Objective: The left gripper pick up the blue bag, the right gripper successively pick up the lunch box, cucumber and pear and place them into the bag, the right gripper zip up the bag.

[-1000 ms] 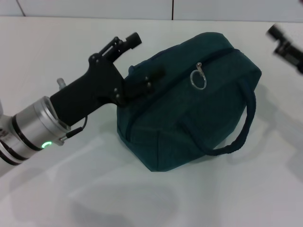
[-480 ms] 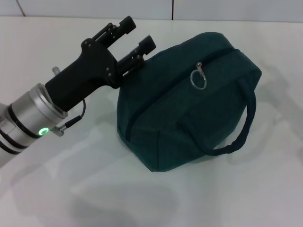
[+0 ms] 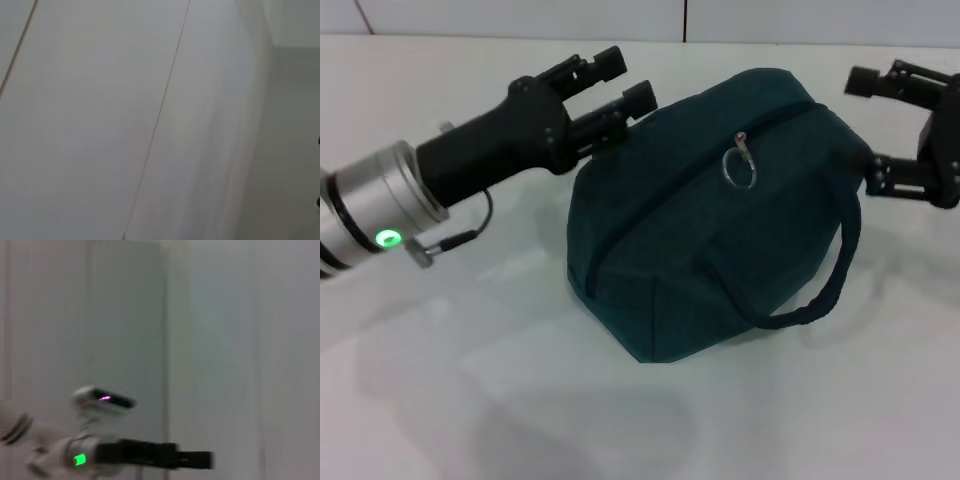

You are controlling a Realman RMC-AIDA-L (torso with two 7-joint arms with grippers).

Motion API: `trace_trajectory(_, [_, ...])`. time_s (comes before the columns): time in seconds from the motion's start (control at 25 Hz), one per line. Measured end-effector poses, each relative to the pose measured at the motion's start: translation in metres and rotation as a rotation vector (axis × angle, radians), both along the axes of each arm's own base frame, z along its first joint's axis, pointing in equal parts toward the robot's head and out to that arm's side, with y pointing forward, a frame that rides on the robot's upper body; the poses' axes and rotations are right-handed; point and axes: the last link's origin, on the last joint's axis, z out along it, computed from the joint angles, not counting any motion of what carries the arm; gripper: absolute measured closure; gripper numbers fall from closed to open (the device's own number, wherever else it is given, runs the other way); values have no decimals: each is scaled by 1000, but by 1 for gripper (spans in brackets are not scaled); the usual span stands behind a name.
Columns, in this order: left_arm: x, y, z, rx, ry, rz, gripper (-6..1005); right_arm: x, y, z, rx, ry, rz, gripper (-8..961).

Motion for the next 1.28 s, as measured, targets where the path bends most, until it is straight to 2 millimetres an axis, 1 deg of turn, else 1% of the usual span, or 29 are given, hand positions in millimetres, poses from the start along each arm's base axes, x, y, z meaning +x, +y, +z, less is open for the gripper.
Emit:
trace_trajectory(0.08, [-2,5,8,-56,17,25,303,-5,-2,2,-28,-19,32,170])
trace_trajectory(0.2, [-5,8,11,-111,38,60,303,-12,-7,-3,-75,-65,94,170])
trace_trajectory(0.4, [-11,18,3,-173,129,141,302,-20,-9,-13,-87,-100,132,171])
trace_trajectory(0.44, [-11,18,1,-178,141,142,302,-20,-9,-13,-87,-100,132,171])
trace_trajectory(0.48, [-11,18,0,-183,149,143,302,-23,-7,-18,-76,-102,129,171])
trace_trajectory(0.64, [-8,21,-1,-184,168,135,301,-26,-3,-27,-34,-98,107,171])
trace_trajectory(0.68, [-8,21,-1,-177,174,128,310,-28,-1,-30,-20,-98,106,171])
trace_trajectory(0.72, [-7,20,-1,-171,184,119,318,-30,-1,-37,-10,-117,113,171])
trace_trajectory(0.76, [-7,20,-2,-168,197,109,327,-30,-1,-37,-10,-117,113,171])
trace_trajectory(0.96, [-3,18,-6,-187,252,68,370,-34,-2,-50,-1,-172,126,172])
trace_trajectory(1.12, [2,22,-4,-209,241,70,499,-35,-1,-51,5,-175,125,172])
trace_trajectory(1.2, [5,24,2,-228,236,70,564,-36,0,-51,6,-174,128,172])
trace_trajectory(1.28, [8,26,6,-248,233,70,607,-37,0,-51,10,-174,133,172])
